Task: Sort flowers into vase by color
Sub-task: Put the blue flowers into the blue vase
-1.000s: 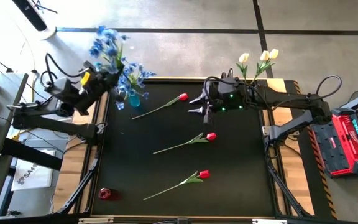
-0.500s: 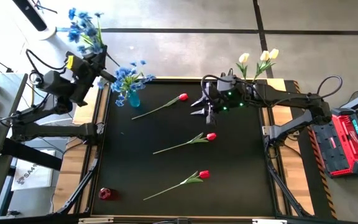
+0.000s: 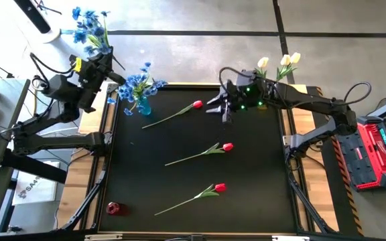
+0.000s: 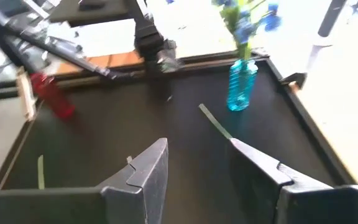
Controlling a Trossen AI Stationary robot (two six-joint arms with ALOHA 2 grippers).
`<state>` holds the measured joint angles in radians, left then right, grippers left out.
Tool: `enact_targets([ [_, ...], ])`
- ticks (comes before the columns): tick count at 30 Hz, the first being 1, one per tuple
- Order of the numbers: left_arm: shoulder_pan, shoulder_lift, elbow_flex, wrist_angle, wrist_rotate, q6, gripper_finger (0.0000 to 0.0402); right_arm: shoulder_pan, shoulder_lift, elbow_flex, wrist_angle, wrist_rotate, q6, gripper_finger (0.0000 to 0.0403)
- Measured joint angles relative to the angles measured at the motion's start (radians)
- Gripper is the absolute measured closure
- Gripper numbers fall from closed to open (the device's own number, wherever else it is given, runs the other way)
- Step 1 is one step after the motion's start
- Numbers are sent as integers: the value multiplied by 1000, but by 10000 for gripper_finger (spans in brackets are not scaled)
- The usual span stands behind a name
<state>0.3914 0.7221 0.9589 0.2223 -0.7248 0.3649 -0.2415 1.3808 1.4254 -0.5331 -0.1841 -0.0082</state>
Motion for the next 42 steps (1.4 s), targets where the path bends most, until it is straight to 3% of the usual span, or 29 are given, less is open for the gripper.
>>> enact_targets([
  [5,150,-15,-72,-2,57,-95,401,-69,6,0,63,-1,33,251],
  [17,481,-17,-265,45,364,-356,401,-205,111,0,124,-65,87,251],
  [25,532,20,-339,76,467,-475,401,-252,232,0,240,-236,141,251],
  [38,558,150,-407,69,504,-564,401,-270,284,0,308,-266,120,251],
  [42,558,162,-409,60,505,-577,401,-278,337,0,324,-340,83,251],
])
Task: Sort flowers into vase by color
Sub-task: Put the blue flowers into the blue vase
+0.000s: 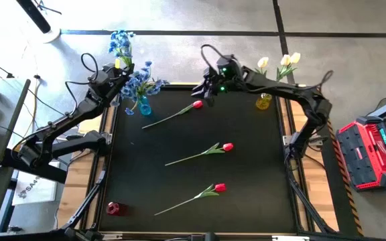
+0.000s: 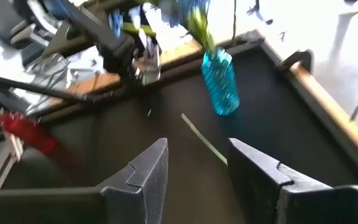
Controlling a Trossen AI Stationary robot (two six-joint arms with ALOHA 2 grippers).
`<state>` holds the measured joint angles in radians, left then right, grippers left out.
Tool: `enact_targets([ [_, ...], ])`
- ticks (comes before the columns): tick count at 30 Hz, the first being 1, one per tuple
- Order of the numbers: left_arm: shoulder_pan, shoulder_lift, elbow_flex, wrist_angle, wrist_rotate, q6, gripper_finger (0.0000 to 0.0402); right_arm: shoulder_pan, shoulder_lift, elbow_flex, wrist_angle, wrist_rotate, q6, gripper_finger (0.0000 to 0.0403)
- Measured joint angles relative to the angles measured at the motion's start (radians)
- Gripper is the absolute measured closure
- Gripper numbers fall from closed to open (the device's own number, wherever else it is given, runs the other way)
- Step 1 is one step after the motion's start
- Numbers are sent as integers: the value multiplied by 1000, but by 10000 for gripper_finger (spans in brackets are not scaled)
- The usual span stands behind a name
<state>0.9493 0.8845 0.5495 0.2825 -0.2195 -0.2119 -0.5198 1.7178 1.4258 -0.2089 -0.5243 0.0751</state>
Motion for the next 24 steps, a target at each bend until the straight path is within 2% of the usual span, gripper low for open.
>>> enact_targets([
  [4,0,0,0,-21,8,-35,401,-8,69,0,33,-73,-4,251],
  [7,0,1,0,-42,56,-28,401,-11,95,0,78,-109,-4,251],
  [12,0,4,0,-58,134,4,401,-11,142,0,251,-129,20,251],
  [18,16,3,1,-45,107,50,401,-4,234,0,435,-122,100,251],
  [24,75,3,1,-5,125,63,401,11,309,0,527,-110,63,250],
])
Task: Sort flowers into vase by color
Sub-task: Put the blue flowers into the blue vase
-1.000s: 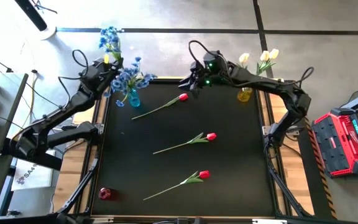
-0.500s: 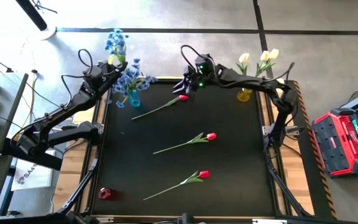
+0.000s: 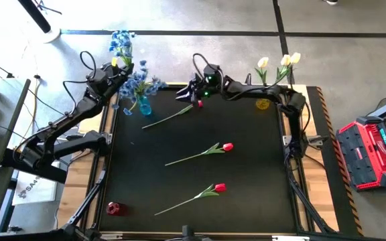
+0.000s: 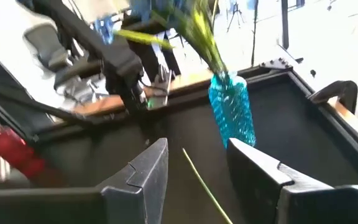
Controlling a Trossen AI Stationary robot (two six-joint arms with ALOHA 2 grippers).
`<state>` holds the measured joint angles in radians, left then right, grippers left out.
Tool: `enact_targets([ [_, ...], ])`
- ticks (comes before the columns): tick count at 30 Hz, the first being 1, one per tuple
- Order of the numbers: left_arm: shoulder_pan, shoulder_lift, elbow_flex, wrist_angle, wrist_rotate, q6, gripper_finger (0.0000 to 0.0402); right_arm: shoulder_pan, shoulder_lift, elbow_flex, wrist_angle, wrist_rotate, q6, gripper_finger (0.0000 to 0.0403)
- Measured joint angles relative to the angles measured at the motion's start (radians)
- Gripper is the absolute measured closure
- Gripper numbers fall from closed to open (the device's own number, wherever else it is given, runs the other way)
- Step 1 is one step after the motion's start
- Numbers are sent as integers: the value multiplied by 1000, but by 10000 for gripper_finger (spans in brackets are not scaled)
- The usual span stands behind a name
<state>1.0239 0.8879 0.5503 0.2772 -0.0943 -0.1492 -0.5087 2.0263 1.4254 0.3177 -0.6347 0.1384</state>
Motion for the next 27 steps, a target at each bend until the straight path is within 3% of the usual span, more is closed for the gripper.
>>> enact_targets([
  [7,41,-24,0,36,141,11,401,41,72,0,13,32,-24,214],
  [15,128,-63,1,60,332,-5,401,100,176,17,260,71,-8,201],
  [20,144,-62,1,17,477,-6,401,122,304,139,268,79,-15,201],
  [27,144,-61,1,11,485,-6,401,133,443,370,265,76,-16,201],
])
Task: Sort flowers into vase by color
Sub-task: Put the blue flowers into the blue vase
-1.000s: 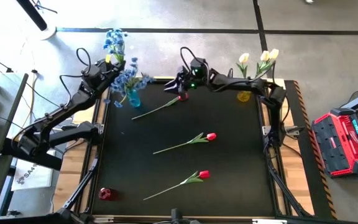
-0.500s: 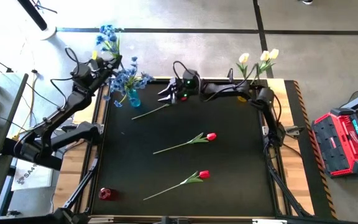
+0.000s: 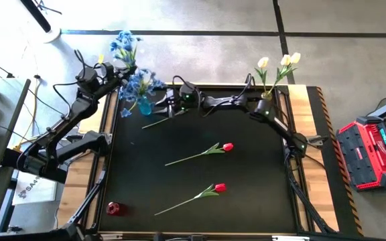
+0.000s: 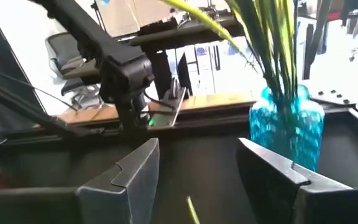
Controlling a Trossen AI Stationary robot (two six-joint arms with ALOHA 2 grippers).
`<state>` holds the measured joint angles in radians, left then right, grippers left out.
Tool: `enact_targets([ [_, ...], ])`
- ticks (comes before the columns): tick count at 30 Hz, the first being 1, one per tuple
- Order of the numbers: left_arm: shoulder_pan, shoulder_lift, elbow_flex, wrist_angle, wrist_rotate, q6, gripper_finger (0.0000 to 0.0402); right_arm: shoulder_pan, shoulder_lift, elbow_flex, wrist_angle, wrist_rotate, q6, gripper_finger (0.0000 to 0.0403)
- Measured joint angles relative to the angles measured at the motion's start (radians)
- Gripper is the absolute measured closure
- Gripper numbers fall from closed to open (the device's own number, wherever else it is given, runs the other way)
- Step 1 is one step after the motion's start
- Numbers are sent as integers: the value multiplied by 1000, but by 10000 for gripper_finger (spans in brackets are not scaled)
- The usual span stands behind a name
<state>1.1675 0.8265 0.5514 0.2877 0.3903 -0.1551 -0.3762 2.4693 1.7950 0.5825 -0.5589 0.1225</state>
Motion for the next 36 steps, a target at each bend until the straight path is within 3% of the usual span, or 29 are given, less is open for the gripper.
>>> enact_targets([
  [9,0,53,0,-28,48,26,401,-4,117,254,-196,59,-74,201],
  [36,0,63,0,-113,107,229,401,-19,117,263,-220,81,-101,201],
])
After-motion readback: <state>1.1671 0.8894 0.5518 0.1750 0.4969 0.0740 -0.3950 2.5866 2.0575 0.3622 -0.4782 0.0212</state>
